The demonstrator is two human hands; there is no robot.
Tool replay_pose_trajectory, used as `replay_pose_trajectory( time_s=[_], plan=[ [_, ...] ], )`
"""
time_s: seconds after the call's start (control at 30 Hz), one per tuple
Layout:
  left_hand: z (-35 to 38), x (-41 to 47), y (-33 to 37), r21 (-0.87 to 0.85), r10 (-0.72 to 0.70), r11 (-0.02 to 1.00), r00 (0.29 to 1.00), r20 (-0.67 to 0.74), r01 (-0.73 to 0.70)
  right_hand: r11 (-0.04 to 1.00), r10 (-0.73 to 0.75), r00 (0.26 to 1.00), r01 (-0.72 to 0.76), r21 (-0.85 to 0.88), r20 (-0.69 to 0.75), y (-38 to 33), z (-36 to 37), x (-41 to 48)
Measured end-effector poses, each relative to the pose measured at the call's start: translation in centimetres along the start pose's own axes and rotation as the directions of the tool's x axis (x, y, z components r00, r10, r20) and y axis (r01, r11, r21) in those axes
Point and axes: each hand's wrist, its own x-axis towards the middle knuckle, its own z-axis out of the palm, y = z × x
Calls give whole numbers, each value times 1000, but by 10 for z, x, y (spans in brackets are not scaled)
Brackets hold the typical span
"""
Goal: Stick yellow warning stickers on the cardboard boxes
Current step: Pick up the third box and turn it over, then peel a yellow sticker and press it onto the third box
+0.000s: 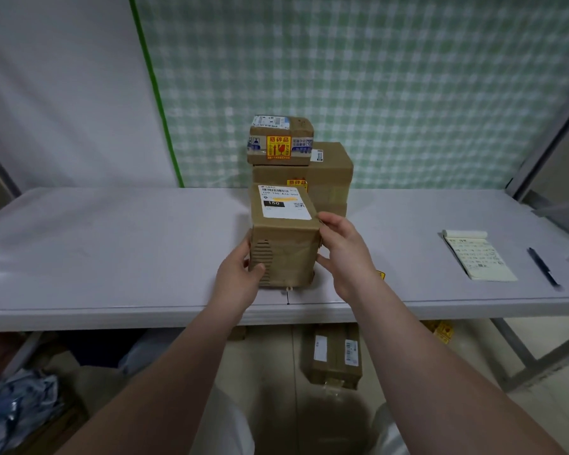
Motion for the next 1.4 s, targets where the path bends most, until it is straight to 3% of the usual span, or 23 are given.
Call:
replay_pose_trajectory(
  time_s=[0.3, 0.5, 0.63, 0.73, 0.83, 1.0, 1.07, 1.13, 1.23, 1.3, 1.4],
  plan=[
    [12, 4, -1, 160, 94, 984, 994, -63, -83, 994, 12, 994, -24, -111, -107, 11, 2, 23],
    [18, 6, 3, 192, 94, 980, 976, -198, -55, 940, 45, 997, -63, -335, -62, 9, -10, 31],
    [23, 6, 10, 195, 73, 981, 938, -338, -6, 875, -45, 965, -86, -476, -257, 18, -37, 40],
    [27, 6, 17, 215, 97, 977, 881, -464, 6, 723, -122, 939, -137, -677, -321, 25, -63, 45],
    [35, 2, 24, 272, 222, 958, 847, -482, -96, 570, -57, 952, -215, -793, -299, 36, -80, 53],
    [54, -4, 28, 384, 378, 890, 869, -320, -246, 216, -29, 980, -185, -959, -195, 49, -91, 67],
    [61, -4, 24, 433, 464, 832, 862, -203, -346, 170, 0, 969, -244, -955, -248, 48, -94, 70],
    [68, -2, 20, 432, 494, 803, 864, -95, -411, 190, 53, 954, -301, -934, -297, 47, -98, 73],
    [78, -3, 19, 372, 465, 817, 885, 25, -440, 239, 42, 965, -263, -935, -261, 44, -105, 74],
    [85, -4, 18, 330, 402, 850, 910, 96, -410, 371, -5, 970, -224, -901, -243, 40, -111, 68],
    [93, -5, 16, 280, 247, 914, 951, 187, -293, 657, -14, 957, -211, -724, -291, 39, -118, 55]
  ],
)
